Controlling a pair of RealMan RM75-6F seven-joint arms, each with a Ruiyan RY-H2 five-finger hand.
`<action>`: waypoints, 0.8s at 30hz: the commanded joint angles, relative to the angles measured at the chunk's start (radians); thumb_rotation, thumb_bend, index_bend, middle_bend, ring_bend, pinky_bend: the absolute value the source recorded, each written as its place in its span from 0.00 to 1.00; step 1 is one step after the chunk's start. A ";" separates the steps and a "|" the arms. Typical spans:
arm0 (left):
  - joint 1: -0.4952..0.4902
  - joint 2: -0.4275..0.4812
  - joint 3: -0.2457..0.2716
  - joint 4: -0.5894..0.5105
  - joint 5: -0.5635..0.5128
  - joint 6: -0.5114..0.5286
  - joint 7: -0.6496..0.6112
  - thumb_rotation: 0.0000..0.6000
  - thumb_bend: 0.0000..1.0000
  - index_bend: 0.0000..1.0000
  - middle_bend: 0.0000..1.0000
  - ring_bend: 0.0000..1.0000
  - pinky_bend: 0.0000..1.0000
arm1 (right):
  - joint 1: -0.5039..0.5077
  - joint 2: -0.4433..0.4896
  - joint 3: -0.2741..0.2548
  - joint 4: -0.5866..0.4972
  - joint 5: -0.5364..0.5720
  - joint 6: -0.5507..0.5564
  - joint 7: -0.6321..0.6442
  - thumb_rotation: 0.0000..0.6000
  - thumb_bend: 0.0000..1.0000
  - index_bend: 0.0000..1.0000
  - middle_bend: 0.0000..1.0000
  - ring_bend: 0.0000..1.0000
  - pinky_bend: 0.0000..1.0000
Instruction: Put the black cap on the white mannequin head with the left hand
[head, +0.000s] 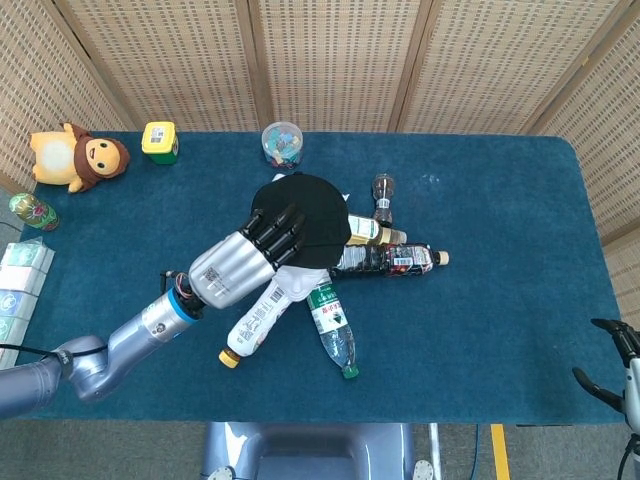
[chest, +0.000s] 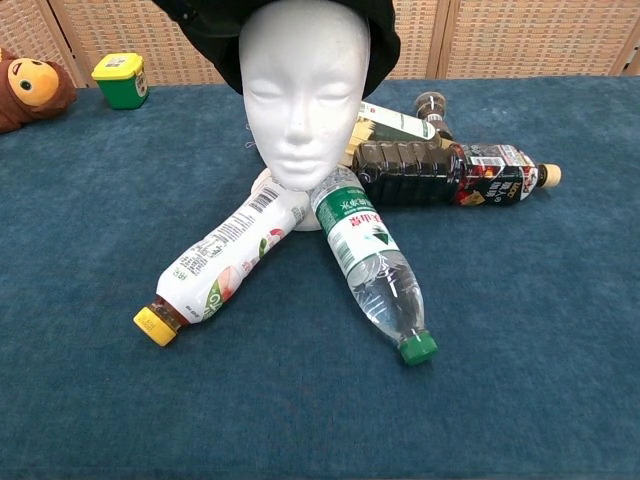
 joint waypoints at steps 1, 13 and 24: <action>0.045 0.038 0.014 -0.067 -0.042 -0.006 0.004 1.00 0.14 0.20 0.18 0.11 0.37 | 0.002 0.000 0.000 -0.002 -0.002 -0.002 -0.002 1.00 0.11 0.27 0.35 0.41 0.40; 0.266 0.150 0.069 -0.256 -0.166 0.130 -0.078 1.00 0.13 0.20 0.18 0.10 0.37 | 0.029 0.020 -0.003 -0.037 0.019 -0.071 -0.038 1.00 0.11 0.27 0.35 0.41 0.40; 0.487 0.143 0.130 -0.217 -0.225 0.304 -0.194 1.00 0.14 0.26 0.18 0.11 0.37 | 0.079 0.035 0.005 -0.075 0.055 -0.172 -0.093 1.00 0.11 0.27 0.35 0.40 0.40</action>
